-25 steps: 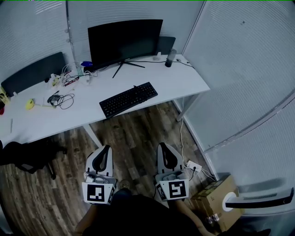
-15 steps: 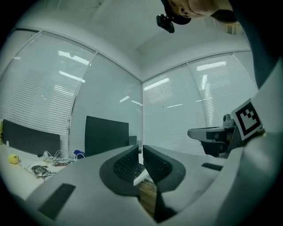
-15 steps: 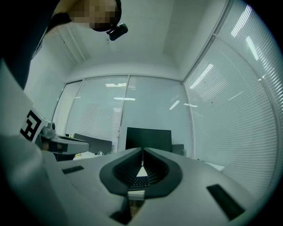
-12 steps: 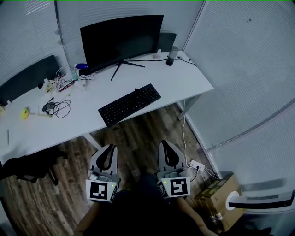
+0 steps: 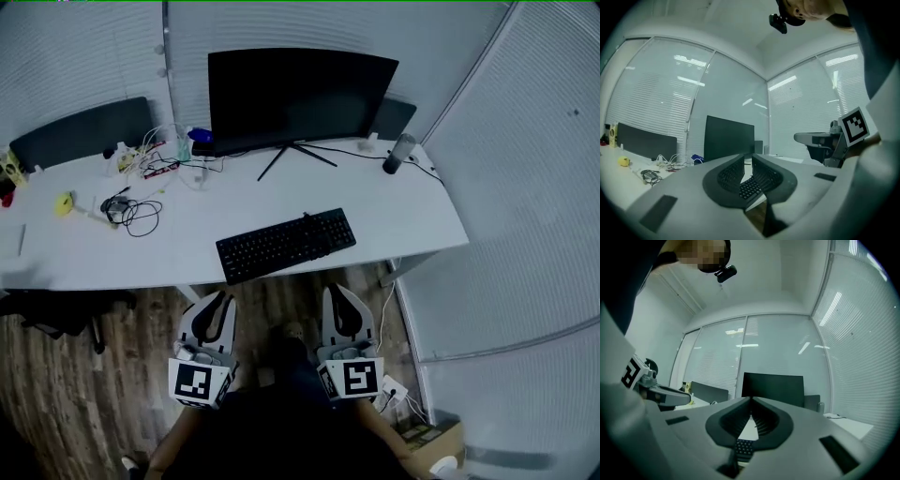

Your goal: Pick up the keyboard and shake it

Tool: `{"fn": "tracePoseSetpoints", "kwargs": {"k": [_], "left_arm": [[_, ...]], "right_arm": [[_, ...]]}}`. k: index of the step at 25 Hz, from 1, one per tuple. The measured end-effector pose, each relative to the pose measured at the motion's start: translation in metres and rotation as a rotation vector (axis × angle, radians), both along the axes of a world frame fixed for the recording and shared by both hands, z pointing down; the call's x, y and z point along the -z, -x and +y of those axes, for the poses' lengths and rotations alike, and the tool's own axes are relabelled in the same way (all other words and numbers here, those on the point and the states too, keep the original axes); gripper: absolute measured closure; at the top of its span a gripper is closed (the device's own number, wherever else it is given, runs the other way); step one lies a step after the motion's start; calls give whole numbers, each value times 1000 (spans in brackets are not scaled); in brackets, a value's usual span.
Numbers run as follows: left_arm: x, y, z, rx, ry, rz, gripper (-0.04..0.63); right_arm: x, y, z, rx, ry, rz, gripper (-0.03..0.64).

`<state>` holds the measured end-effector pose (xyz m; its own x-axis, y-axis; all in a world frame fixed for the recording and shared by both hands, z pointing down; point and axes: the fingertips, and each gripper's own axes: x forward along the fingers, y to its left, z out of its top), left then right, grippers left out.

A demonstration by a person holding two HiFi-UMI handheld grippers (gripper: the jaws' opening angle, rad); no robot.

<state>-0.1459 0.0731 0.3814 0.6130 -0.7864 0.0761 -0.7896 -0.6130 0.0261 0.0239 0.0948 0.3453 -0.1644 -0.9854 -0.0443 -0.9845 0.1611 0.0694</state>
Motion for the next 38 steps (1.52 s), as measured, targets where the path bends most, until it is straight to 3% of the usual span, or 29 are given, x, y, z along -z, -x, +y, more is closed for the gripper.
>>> {"fn": "tracePoseSetpoints", "kwargs": {"k": [5,8,13,21,30,38], "left_arm": [[-16,-15,-45,116,71,-3,566],[-31,-21,-65,193,134,-3,498],[-70,-27,-91,302,250,2,479],[-141,-16,-117,433,466,34,448],[-229,11,-130,422,758,98,392],[-274,12,-122,242,1049,198,347]], "right_arm": [[-11,-30,-68,127,37,26,588],[-17,-51,-103,187,64,28,588],[-33,-82,-151,271,89,49,588],[-82,-124,-200,332,166,66,588],[-146,-157,-233,302,329,139,588],[-182,-182,-258,239,441,167,588]]}}
